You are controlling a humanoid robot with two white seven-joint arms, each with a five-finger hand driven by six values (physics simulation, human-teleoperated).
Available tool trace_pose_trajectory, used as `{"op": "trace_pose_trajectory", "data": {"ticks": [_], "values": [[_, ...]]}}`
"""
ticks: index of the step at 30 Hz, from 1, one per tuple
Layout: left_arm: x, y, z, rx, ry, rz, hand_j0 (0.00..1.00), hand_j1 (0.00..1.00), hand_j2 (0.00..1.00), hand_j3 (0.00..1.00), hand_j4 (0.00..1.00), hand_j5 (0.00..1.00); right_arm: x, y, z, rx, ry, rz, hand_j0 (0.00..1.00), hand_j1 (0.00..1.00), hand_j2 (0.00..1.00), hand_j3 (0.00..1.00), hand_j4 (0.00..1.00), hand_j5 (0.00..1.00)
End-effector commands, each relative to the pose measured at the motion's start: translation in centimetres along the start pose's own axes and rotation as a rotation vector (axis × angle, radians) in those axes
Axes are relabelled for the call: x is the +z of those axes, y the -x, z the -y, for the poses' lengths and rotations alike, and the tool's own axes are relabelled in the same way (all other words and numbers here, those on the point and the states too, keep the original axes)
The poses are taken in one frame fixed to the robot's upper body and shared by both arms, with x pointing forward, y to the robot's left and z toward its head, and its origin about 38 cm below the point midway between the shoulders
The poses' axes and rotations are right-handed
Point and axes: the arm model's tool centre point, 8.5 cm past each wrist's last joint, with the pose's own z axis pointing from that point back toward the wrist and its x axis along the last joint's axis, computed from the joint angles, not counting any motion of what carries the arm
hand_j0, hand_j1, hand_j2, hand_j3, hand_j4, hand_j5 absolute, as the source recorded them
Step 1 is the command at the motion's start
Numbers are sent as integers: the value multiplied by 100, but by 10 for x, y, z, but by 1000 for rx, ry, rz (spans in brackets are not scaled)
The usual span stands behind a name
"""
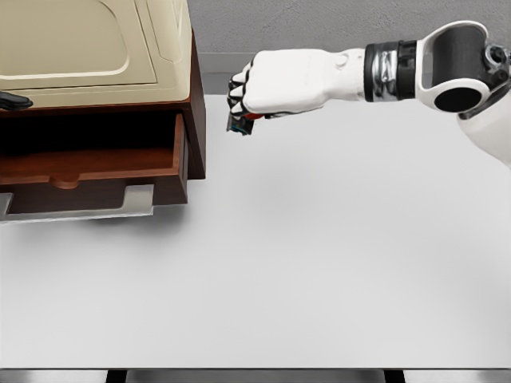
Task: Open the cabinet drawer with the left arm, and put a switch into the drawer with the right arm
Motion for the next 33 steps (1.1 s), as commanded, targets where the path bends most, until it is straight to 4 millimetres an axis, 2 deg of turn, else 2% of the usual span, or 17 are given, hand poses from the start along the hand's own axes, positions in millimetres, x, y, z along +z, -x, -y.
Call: {"op": "trace_pose_trajectory", "data": {"ticks": [1, 8, 14, 18, 22, 27, 31, 33], "values": [[0, 0, 0, 7, -5, 3, 100, 100, 100, 100, 100, 100, -10, -14, 3, 17, 3, 46, 38, 38, 38, 38, 38, 38], [-2, 1, 1, 4, 1, 2, 100, 100, 100, 100, 100, 100, -30, -31, 24, 76, 15, 115, 38, 38, 38, 38, 38, 38], [-3, 2, 3, 5, 5, 3, 100, 100, 100, 100, 100, 100, -51, -40, 51, 123, 52, 161, 38, 38, 38, 38, 38, 38], [-4, 3, 4, 7, 7, 4, 100, 100, 100, 100, 100, 100, -63, -37, 65, 130, 64, 167, 38, 38, 38, 38, 38, 38], [-5, 4, 5, 0, 15, 0, 100, 100, 100, 100, 100, 100, -67, -39, 75, 146, 75, 176, 38, 38, 38, 38, 38, 38], [-5, 4, 6, 1, 16, 0, 100, 100, 100, 100, 100, 100, -69, -28, 83, 147, 73, 153, 39, 39, 39, 39, 39, 39], [-5, 4, 6, 1, 16, 0, 100, 100, 100, 100, 100, 100, -98, -26, 84, 122, 42, 175, 38, 38, 38, 38, 38, 38], [-5, 4, 6, 1, 16, 0, 100, 100, 100, 100, 100, 100, -114, -34, 86, 130, 22, 204, 39, 39, 39, 39, 39, 39]]}}
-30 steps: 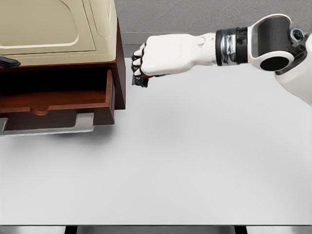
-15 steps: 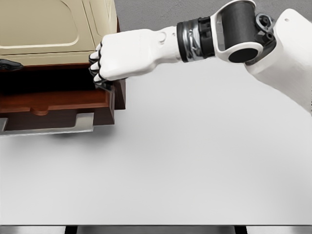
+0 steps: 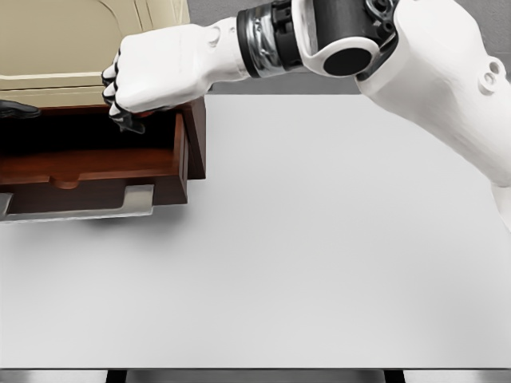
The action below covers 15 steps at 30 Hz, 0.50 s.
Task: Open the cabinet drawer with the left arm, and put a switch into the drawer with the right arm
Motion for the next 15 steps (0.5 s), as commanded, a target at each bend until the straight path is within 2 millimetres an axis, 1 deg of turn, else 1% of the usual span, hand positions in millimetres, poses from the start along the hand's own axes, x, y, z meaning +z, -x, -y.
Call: {"op": "trace_pose_trajectory", "data": {"ticks": [1, 5, 6, 9, 15], "values": [[1, 0, -1, 6, -7, 0, 100, 100, 100, 100, 100, 100, -28, -9, -11, -24, -35, 52, 39, 39, 39, 39, 39, 39], [0, 0, -1, 5, -5, 1, 100, 100, 100, 100, 100, 100, -37, -12, -5, -11, -39, 68, 39, 39, 39, 39, 39, 39], [1, 0, -1, 5, -6, -1, 100, 100, 100, 100, 100, 100, -41, -11, -1, -5, -43, 72, 39, 39, 39, 39, 39, 39], [1, 0, -1, 4, -6, 0, 100, 100, 100, 100, 100, 100, -46, -4, 5, -6, -46, 60, 39, 39, 39, 39, 39, 39], [2, 1, -2, 5, -9, -7, 100, 100, 100, 100, 100, 100, -56, -4, 15, 4, -44, 68, 39, 39, 39, 39, 39, 39]]}}
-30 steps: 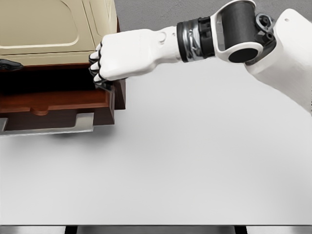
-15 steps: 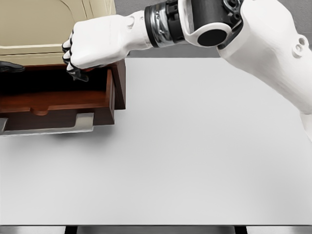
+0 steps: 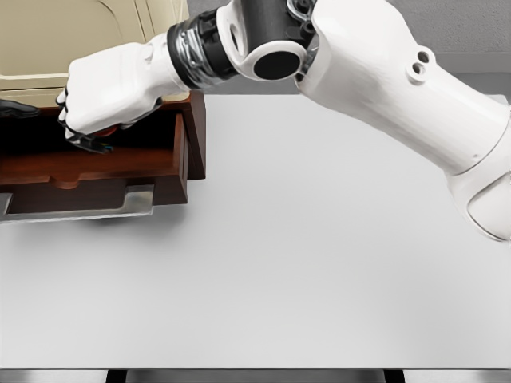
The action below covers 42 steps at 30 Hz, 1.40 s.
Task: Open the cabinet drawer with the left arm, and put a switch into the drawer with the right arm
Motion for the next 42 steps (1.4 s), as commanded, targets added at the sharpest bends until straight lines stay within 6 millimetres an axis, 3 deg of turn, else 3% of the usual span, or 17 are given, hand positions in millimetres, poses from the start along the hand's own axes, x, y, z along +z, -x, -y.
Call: {"op": "trace_pose_trajectory", "data": {"ticks": [1, 11, 12, 13, 14, 23, 25, 28, 29, 31, 32, 33, 34, 35, 38, 39, 42], "values": [[1, 0, -1, 6, -7, -1, 100, 100, 100, 100, 100, 100, -6, 0, 0, -9, 0, 6, 39, 39, 39, 39, 39, 39], [1, 1, -1, 8, -7, -2, 100, 100, 100, 100, 100, 100, -5, 14, -3, -31, -19, -30, 42, 42, 42, 42, 42, 42], [2, 3, -1, 9, -9, -8, 100, 100, 100, 100, 100, 100, -7, 13, -3, -22, -24, -33, 55, 55, 55, 55, 55, 55], [5, 6, -4, 11, -22, -20, 100, 100, 100, 100, 100, 100, -7, 15, -4, 5, -45, -50, 77, 77, 77, 77, 77, 77], [7, 8, -5, 12, -26, -28, 100, 100, 100, 100, 100, 100, -8, 15, -5, 22, -59, -60, 91, 91, 91, 91, 91, 91], [7, 16, -3, 21, -30, -38, 100, 100, 100, 100, 100, 100, -5, 15, 0, 39, -53, -62, 96, 96, 96, 96, 96, 96], [8, 16, -2, 22, -28, -39, 100, 100, 100, 100, 100, 100, -2, 0, 10, 83, -29, -31, 99, 99, 99, 99, 99, 99], [5, 14, -1, 22, -24, -29, 100, 100, 100, 100, 100, 100, 57, -5, -7, 87, 11, -91, 100, 100, 100, 100, 100, 100], [2, 11, 1, 22, -17, -18, 100, 100, 100, 100, 100, 100, 93, 7, -20, 47, 35, -174, 100, 100, 100, 100, 100, 100], [-5, 6, 5, 22, 1, 9, 100, 100, 100, 100, 100, 100, 193, 21, -34, -30, 140, -370, 100, 100, 100, 100, 100, 100], [-9, 5, 7, 24, 5, 24, 100, 100, 100, 100, 100, 100, 231, 21, -47, -80, 173, -436, 100, 100, 100, 100, 100, 100], [-16, 0, 11, 25, 20, 49, 100, 100, 100, 100, 100, 100, 298, 13, -68, -162, 220, -548, 100, 100, 100, 100, 100, 100], [-22, -3, 16, 12, 40, 65, 100, 100, 100, 100, 100, 100, 324, 3, -93, -235, 233, -597, 100, 100, 100, 100, 100, 100], [-31, -7, 23, -4, 68, 87, 100, 100, 100, 100, 100, 100, 341, -7, -121, -299, 208, -638, 100, 100, 100, 100, 100, 100], [-49, -13, 30, 5, 77, 159, 100, 100, 100, 100, 100, 100, 332, -34, -212, -517, 62, -635, 100, 100, 100, 100, 100, 100], [-55, -12, 34, 14, 77, 181, 100, 100, 100, 100, 100, 100, 334, -36, -228, -558, 43, -647, 100, 100, 100, 100, 100, 100], [-74, -12, 41, 35, 73, 248, 100, 100, 100, 100, 100, 100, 339, -37, -232, -566, 34, -660, 100, 100, 100, 100, 100, 100]]}}
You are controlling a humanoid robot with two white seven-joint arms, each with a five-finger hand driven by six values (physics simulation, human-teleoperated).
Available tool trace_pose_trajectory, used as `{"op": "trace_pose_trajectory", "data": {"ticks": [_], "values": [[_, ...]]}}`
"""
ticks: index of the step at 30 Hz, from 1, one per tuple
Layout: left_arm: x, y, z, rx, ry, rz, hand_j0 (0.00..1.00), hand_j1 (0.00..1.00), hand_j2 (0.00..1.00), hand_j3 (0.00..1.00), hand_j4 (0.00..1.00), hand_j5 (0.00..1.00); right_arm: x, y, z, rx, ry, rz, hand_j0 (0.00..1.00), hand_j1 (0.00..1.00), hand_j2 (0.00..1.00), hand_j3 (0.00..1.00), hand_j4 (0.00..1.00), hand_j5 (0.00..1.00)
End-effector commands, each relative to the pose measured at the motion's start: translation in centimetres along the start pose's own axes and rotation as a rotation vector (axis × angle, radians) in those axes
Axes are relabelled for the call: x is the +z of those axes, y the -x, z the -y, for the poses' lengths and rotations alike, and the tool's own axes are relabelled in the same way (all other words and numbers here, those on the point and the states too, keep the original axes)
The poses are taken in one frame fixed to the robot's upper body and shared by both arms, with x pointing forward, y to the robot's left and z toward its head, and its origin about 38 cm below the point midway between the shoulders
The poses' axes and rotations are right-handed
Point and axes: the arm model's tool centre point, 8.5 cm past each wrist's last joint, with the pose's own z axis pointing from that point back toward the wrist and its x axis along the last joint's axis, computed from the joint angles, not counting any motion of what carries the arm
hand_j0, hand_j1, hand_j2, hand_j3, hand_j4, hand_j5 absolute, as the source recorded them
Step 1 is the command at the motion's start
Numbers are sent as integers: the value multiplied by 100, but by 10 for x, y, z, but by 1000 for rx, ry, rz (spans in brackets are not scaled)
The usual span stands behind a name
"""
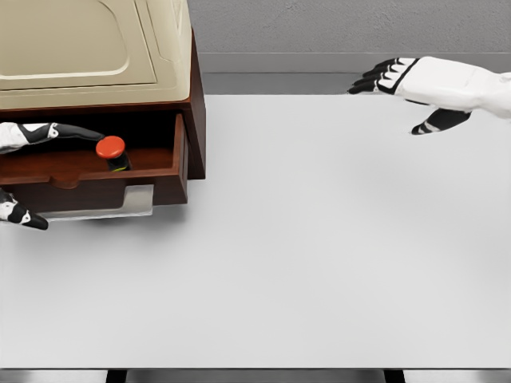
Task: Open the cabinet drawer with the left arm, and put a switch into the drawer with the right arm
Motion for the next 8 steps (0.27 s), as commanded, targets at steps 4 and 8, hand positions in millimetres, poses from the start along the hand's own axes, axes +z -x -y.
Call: {"op": "trace_pose_trajectory", "data": {"ticks": [4, 8], "values": [[-25, 3, 9, 19, 1, 82, 100, 100, 100, 100, 100, 100, 12, 11, -8, -26, -26, -38, 100, 100, 100, 100, 100, 100], [-25, 4, 10, 20, 1, 82, 100, 100, 100, 100, 100, 100, 6, 9, -17, -37, -51, -26, 100, 100, 100, 100, 100, 100]]}}
